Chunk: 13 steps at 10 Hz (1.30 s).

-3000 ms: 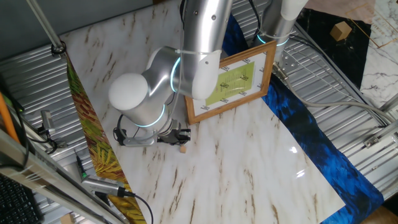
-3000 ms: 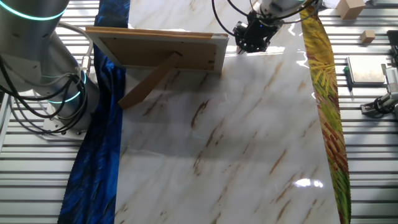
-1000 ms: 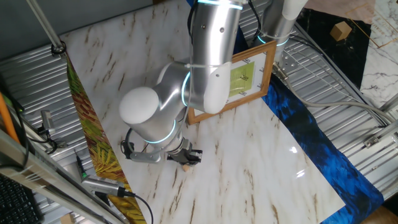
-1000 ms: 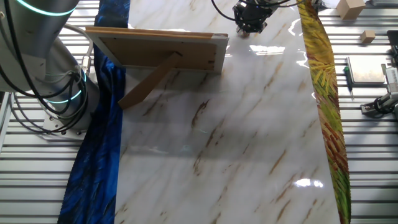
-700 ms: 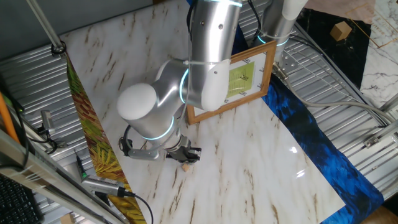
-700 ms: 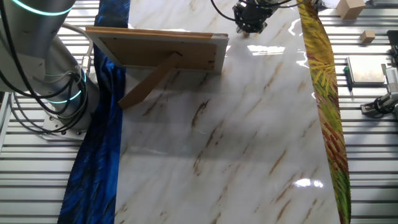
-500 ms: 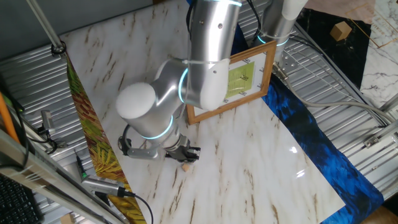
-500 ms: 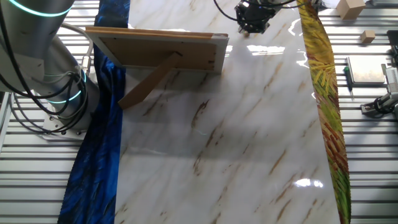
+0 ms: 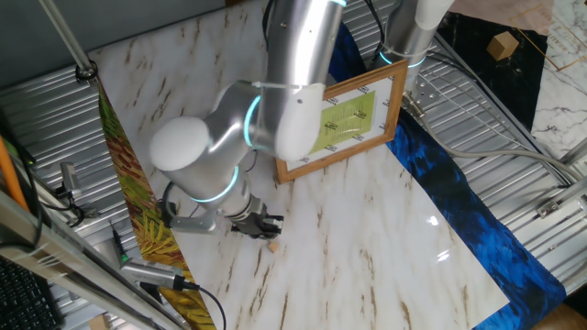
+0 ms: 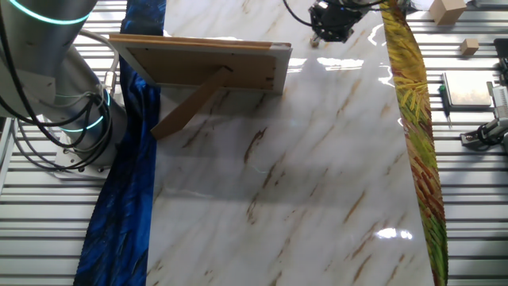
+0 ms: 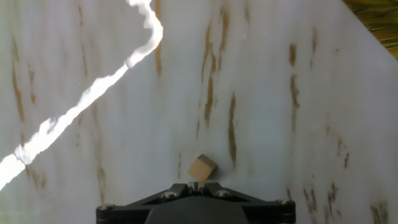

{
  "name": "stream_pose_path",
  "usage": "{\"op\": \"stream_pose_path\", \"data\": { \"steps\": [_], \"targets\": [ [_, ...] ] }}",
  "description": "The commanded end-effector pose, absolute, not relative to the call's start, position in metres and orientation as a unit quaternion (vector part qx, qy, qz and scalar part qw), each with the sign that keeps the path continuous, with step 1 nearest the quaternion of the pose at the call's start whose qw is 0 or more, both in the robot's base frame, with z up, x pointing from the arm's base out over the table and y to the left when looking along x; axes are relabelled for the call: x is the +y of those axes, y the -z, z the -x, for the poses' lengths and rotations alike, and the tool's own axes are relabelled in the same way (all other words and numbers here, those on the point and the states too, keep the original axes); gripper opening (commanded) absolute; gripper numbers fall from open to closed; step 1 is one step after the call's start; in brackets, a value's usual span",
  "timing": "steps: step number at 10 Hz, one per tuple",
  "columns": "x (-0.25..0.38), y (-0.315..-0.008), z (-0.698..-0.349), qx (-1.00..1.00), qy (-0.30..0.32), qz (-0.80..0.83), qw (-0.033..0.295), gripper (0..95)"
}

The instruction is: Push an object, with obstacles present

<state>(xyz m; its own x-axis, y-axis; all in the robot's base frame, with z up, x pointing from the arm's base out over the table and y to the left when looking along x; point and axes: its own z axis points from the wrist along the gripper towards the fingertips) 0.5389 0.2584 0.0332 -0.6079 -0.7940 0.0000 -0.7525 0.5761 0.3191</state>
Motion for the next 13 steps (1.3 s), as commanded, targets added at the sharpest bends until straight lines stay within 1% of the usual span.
{"op": "stream_pose_path", "data": {
  "steps": [1,5,9,13],
  "targets": [
    [0.258,-0.03,-0.547,-0.885,0.147,-0.437,0.069,0.0],
    [0.258,-0.025,-0.551,-0.885,0.149,-0.436,0.067,0.0],
    [0.264,-0.018,-0.545,-0.886,0.147,-0.435,0.066,0.0],
    [0.272,-0.008,-0.531,-0.888,0.147,-0.43,0.062,0.0]
  ]
}}
